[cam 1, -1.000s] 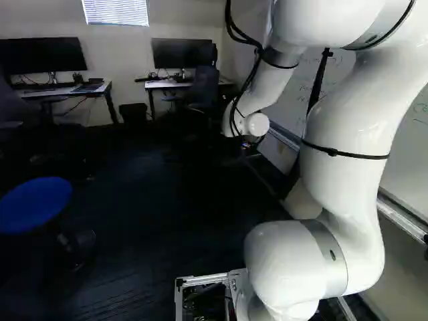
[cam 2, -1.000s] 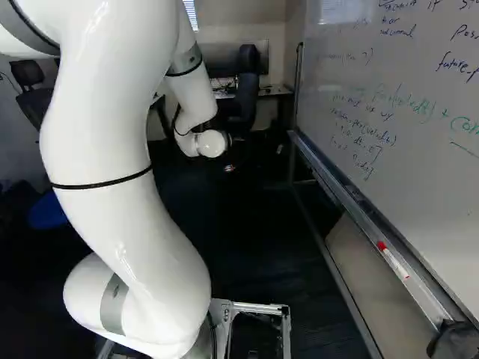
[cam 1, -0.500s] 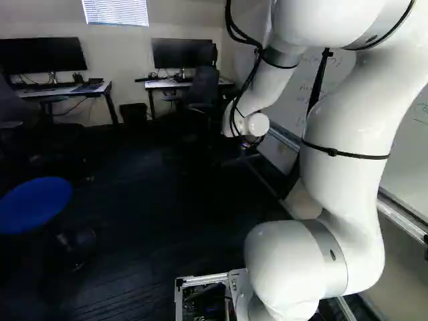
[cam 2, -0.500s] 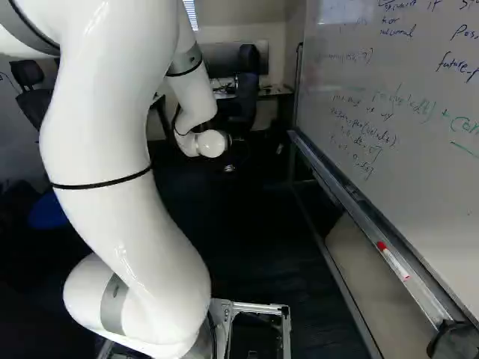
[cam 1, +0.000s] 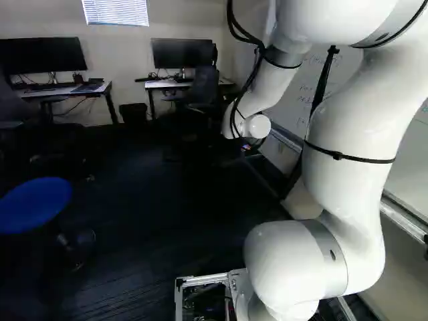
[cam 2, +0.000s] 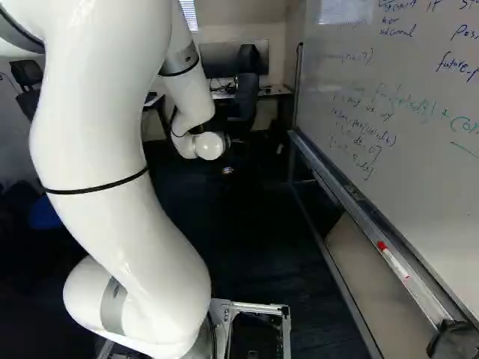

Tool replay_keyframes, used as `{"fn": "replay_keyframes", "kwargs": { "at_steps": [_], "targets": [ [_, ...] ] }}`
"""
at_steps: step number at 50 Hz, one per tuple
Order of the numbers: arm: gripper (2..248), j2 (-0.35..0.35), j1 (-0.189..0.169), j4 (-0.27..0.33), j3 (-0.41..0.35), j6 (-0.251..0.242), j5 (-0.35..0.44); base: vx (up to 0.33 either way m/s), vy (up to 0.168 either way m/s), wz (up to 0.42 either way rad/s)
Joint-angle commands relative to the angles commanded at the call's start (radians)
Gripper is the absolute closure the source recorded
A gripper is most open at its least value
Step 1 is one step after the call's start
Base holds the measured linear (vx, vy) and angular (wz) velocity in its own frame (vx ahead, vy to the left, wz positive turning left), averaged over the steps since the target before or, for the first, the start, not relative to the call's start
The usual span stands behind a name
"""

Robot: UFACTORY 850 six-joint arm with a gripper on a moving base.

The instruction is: Open the door and move inside

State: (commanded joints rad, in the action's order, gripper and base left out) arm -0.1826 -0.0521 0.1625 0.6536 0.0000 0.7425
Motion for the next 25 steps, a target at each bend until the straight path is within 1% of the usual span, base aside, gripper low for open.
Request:
{"fn": "replay_keyframes", "kwargs": {
  "at_steps": [12,25],
  "targets": [
    [3,0.042,0.005,-0.015,-0.052,0.0,0.012,0.0,0.0,0.0],
    [3,0.104,0.012,-0.037,-0.127,0.0,0.029,0.0,0.0,0.0]
  ]
}}
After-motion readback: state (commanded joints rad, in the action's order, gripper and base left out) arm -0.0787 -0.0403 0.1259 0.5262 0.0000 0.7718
